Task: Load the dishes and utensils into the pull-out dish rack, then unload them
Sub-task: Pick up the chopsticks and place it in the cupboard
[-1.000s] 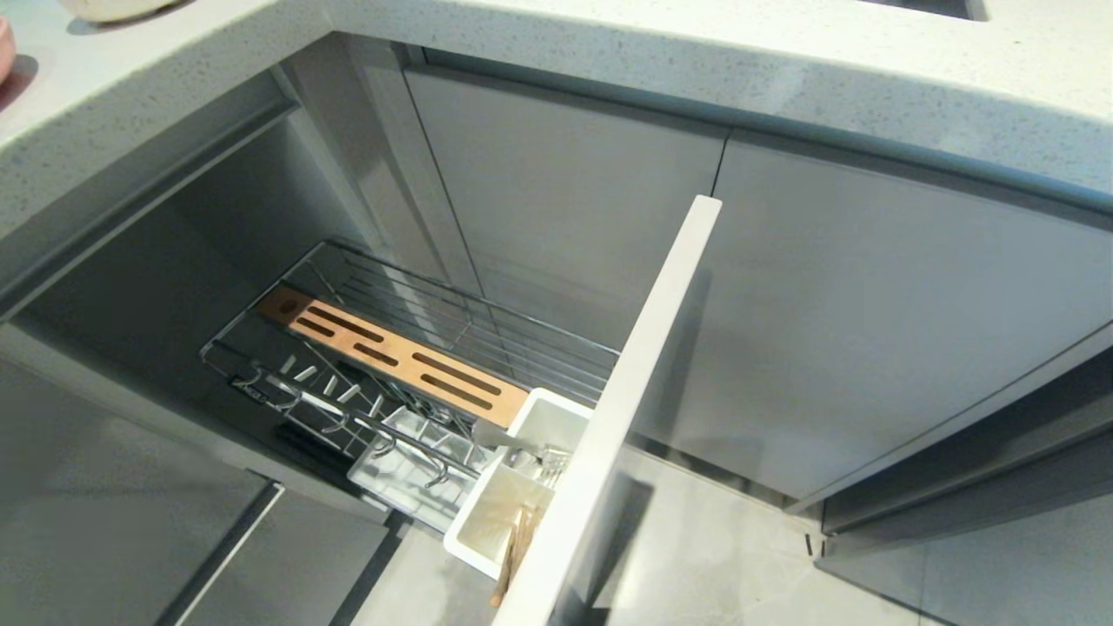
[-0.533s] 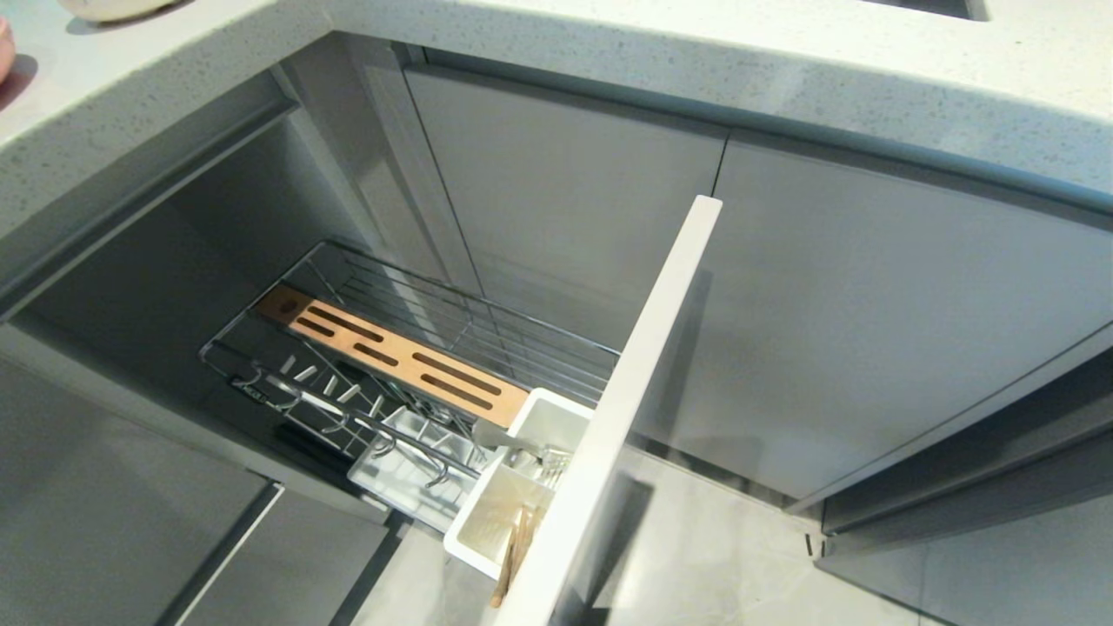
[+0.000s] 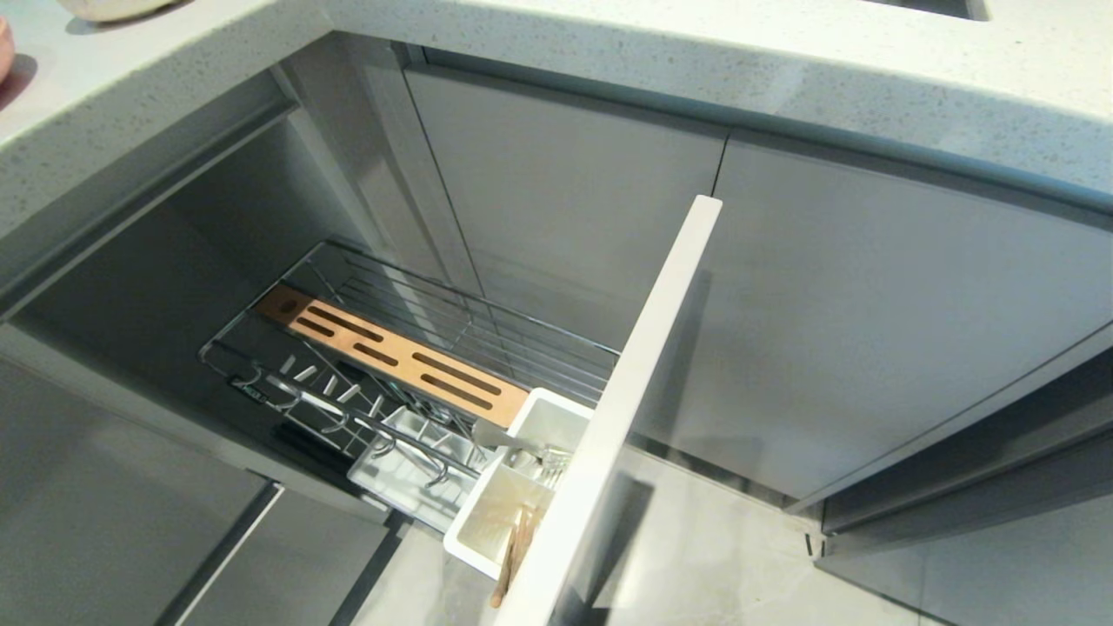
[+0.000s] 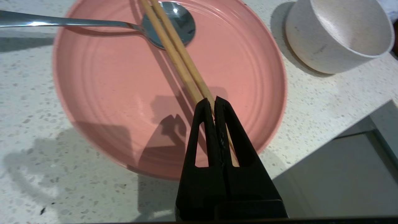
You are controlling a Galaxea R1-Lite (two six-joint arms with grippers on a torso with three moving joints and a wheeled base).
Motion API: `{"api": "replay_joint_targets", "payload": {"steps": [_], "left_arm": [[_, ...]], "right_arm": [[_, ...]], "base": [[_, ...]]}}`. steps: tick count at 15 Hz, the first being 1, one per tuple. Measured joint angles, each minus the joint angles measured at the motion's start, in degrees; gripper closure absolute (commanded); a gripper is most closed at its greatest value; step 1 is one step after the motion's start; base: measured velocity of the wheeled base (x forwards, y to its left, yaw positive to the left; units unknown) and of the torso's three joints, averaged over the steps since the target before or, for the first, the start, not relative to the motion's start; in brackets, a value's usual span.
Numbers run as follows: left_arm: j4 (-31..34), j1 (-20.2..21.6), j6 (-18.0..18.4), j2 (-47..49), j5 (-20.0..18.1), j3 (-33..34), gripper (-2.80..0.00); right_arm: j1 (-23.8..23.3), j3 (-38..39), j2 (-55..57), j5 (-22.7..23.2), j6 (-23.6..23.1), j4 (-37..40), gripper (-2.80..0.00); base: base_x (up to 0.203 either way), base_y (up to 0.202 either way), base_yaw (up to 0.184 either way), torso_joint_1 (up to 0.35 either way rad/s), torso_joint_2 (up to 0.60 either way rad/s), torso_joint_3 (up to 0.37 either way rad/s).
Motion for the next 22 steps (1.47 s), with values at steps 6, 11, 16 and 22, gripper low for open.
{"api": "replay_joint_targets", "payload": {"steps": [6, 11, 16, 22], "left_arm": [[-0.14, 0.0, 0.26, 0.72, 1.22, 0.2, -2.8], [-0.02, 0.0, 0.3, 2.56, 2.38, 0.24, -2.8], [-0.17, -0.06, 0.34, 4.22, 1.95, 0.22, -2.8], [-0.42, -0.17, 0.37, 5.38, 1.88, 0.2, -2.8]], "right_arm": [[0.0, 0.0, 0.0, 0.0, 0.0, 0.0, 0.0], [-0.02, 0.0, 0.0, 0.0, 0.0, 0.0, 0.0], [0.0, 0.0, 0.0, 0.0, 0.0, 0.0, 0.0], [0.0, 0.0, 0.0, 0.0, 0.0, 0.0, 0.0]], "base": [[0.0, 0.0, 0.0, 0.0, 0.0, 0.0], [0.0, 0.0, 0.0, 0.0, 0.0, 0.0], [0.0, 0.0, 0.0, 0.0, 0.0, 0.0], [0.0, 0.0, 0.0, 0.0, 0.0, 0.0]]}}
